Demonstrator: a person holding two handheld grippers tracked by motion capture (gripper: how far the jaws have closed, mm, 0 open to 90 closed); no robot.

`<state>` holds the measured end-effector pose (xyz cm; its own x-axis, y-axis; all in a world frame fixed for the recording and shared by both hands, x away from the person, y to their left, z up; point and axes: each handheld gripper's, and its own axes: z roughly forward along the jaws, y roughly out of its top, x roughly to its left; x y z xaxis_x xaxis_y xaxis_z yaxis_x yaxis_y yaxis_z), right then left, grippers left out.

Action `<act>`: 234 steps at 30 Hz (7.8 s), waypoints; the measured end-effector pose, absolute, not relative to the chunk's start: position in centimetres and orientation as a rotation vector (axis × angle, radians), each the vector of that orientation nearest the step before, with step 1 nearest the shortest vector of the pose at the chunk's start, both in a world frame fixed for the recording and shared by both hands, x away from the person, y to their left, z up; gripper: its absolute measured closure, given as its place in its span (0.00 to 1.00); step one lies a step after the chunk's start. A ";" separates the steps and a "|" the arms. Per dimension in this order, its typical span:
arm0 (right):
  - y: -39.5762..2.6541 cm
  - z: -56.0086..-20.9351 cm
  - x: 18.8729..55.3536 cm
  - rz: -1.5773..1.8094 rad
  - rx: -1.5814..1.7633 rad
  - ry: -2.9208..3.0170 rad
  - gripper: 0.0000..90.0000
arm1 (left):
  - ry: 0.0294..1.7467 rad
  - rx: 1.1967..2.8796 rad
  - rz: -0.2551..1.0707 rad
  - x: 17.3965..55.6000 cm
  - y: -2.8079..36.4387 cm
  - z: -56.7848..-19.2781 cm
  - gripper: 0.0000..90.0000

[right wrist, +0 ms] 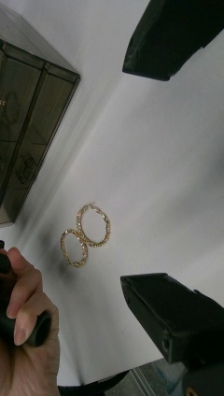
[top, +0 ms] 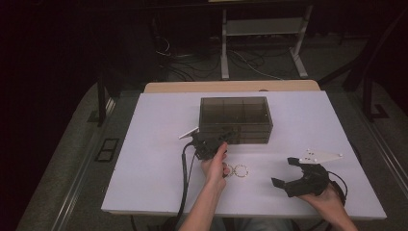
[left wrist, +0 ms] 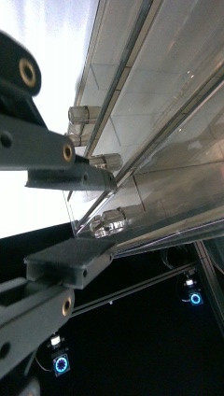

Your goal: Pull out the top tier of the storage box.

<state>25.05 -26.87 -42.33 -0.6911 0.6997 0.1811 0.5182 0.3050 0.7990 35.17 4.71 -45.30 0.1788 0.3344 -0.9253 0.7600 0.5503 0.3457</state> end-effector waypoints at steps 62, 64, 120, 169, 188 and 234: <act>-26.9 -42.3 24.9 1.333 1.116 2.373 0.00 | 1.456 0.929 -0.487 34.6 4.3 -45.4 0.90; -26.8 -42.3 24.9 1.333 1.116 2.374 0.00 | 1.457 0.932 -0.487 34.4 4.3 -45.4 0.90; -27.2 -42.3 24.9 1.332 1.130 2.355 0.00 | 1.206 1.361 -0.257 31.2 3.9 -40.8 0.26; -27.6 -42.2 24.9 1.339 1.145 2.349 0.00 | 0.453 2.326 0.108 37.0 1.0 -30.5 0.13; -27.5 -42.3 25.1 1.336 1.130 2.358 0.00 | 0.246 2.410 0.202 38.3 1.2 -31.6 0.30; -27.2 -42.5 25.1 1.301 1.111 2.391 0.00 | 0.224 2.337 0.092 41.0 2.3 -35.5 0.80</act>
